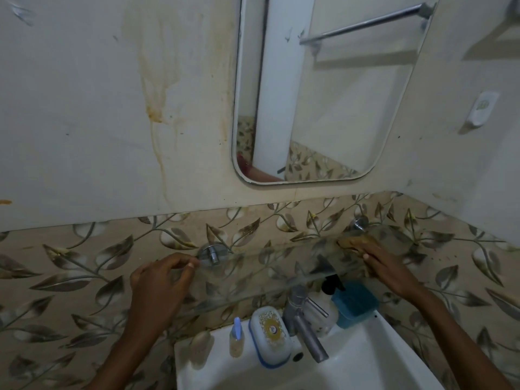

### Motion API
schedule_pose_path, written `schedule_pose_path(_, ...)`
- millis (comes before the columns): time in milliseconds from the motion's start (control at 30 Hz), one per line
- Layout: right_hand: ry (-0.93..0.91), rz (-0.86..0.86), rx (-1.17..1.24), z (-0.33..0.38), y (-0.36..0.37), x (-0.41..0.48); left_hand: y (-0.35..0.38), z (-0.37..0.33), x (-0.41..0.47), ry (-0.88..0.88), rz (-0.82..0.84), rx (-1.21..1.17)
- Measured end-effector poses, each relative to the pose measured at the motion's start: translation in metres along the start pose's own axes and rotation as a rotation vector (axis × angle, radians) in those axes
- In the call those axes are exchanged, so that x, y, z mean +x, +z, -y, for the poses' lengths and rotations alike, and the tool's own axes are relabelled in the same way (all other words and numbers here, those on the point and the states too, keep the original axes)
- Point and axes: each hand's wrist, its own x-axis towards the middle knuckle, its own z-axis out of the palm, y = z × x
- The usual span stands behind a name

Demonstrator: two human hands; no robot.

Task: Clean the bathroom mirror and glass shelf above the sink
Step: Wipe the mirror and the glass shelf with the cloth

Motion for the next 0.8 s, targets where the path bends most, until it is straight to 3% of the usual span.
schedule_pose_path(167,0.084,-0.162,-0.149,-0.022,-0.005,0.018,0.001,0.002,0.0,-0.01,0.006,0.02)
schedule_pose_path(433,0.628,-0.261,-0.337,-0.013,0.001,0.072,0.0,-0.001,0.0,-0.019,0.005,0.061)
schedule_pose_path(633,0.82,-0.255,-0.156,-0.011,-0.007,0.094,-0.001,-0.002,-0.001,-0.027,0.013,0.031)
schedule_pose_path(800,0.778,-0.288,0.002,-0.005,-0.003,0.091,-0.001,-0.002,-0.001,-0.021,0.001,-0.004)
